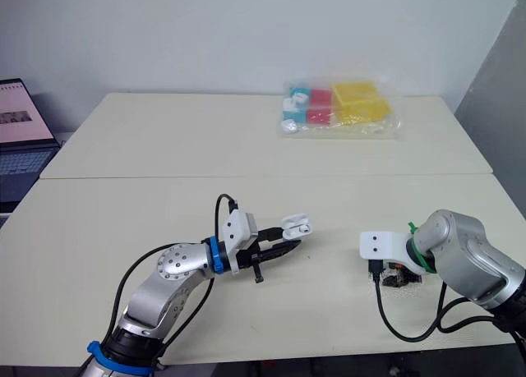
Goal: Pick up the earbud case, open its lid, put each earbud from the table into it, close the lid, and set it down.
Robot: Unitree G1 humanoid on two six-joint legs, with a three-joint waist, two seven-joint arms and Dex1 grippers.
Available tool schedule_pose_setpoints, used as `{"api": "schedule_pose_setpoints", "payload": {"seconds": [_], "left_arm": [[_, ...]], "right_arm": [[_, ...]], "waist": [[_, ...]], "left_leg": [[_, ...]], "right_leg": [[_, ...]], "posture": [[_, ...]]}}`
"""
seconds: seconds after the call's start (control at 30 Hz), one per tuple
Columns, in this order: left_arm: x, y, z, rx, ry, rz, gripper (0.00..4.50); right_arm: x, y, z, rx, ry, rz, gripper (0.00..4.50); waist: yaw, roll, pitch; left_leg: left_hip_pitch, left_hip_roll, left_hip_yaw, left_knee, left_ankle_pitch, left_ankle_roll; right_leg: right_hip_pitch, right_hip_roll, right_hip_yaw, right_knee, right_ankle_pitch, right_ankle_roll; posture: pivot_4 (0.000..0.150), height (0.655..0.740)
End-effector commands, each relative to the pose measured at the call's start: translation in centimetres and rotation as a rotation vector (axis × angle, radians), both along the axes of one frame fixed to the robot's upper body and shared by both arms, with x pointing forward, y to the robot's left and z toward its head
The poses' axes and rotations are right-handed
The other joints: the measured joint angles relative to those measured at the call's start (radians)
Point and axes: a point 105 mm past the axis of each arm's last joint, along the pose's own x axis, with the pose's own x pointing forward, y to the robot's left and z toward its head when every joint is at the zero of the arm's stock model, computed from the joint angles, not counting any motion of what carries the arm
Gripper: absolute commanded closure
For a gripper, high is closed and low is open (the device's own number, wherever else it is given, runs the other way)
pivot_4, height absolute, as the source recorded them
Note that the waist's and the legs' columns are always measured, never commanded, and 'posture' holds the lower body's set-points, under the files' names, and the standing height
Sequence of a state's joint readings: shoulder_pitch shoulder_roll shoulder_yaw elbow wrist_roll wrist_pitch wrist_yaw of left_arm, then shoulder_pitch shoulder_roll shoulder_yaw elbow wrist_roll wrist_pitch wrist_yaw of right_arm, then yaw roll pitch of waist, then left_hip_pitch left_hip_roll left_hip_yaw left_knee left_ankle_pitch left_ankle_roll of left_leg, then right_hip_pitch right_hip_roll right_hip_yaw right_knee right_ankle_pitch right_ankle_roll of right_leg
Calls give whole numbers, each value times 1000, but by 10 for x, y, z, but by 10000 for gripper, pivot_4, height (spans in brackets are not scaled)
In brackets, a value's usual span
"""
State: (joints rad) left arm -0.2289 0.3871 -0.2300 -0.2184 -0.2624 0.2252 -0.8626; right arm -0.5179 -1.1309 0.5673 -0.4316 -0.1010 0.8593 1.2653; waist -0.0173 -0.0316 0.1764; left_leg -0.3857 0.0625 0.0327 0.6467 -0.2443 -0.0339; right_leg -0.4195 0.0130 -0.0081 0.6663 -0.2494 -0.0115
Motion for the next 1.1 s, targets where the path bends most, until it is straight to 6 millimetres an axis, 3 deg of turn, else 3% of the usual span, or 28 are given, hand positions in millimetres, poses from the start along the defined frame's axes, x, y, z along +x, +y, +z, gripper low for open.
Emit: {"api": "schedule_pose_setpoints", "payload": {"seconds": [0.03,0.07,0.33,0.63,0.8,0.93,1.1], "left_arm": [[0,-5,9,-16,-43,-19,36944],[0,-5,9,-17,-44,-19,36944],[1,-6,9,-23,-45,-14,36944],[8,-7,17,-60,-45,-4,36944],[13,-10,25,-86,-64,-1,36944],[20,-14,35,-124,-86,19,36944],[29,-16,44,-153,-104,54,36944]], "right_arm": [[2,-8,2,-30,-18,-19,39395],[2,-8,3,-29,-16,-17,41191],[5,-2,9,-5,-38,19,41170],[9,28,76,117,-196,151,41170],[10,52,115,344,-281,122,41170],[7,77,148,668,-323,71,41170],[1,97,168,1021,-377,64,41170]], "waist": [[0,0,0],[0,0,0],[0,0,0],[-1,0,0],[0,0,0],[1,0,0],[6,0,0]], "left_leg": [[0,0,0,0,0,0],[0,0,0,0,0,0],[0,0,0,0,0,0],[0,0,0,-1,0,0],[-1,0,0,-1,0,0],[-1,0,0,-1,0,0],[-4,0,-1,0,0,0]], "right_leg": [[0,0,0,0,0,0],[0,0,0,0,0,0],[0,0,0,0,0,0],[-1,1,0,0,0,0],[-1,1,0,0,0,0],[0,0,0,0,0,0],[-1,0,-1,0,0,0]], "posture": [[1500,7400],[1500,7400],[1500,7400],[1500,7400],[1500,7400],[1500,7400],[1500,7400]]}}
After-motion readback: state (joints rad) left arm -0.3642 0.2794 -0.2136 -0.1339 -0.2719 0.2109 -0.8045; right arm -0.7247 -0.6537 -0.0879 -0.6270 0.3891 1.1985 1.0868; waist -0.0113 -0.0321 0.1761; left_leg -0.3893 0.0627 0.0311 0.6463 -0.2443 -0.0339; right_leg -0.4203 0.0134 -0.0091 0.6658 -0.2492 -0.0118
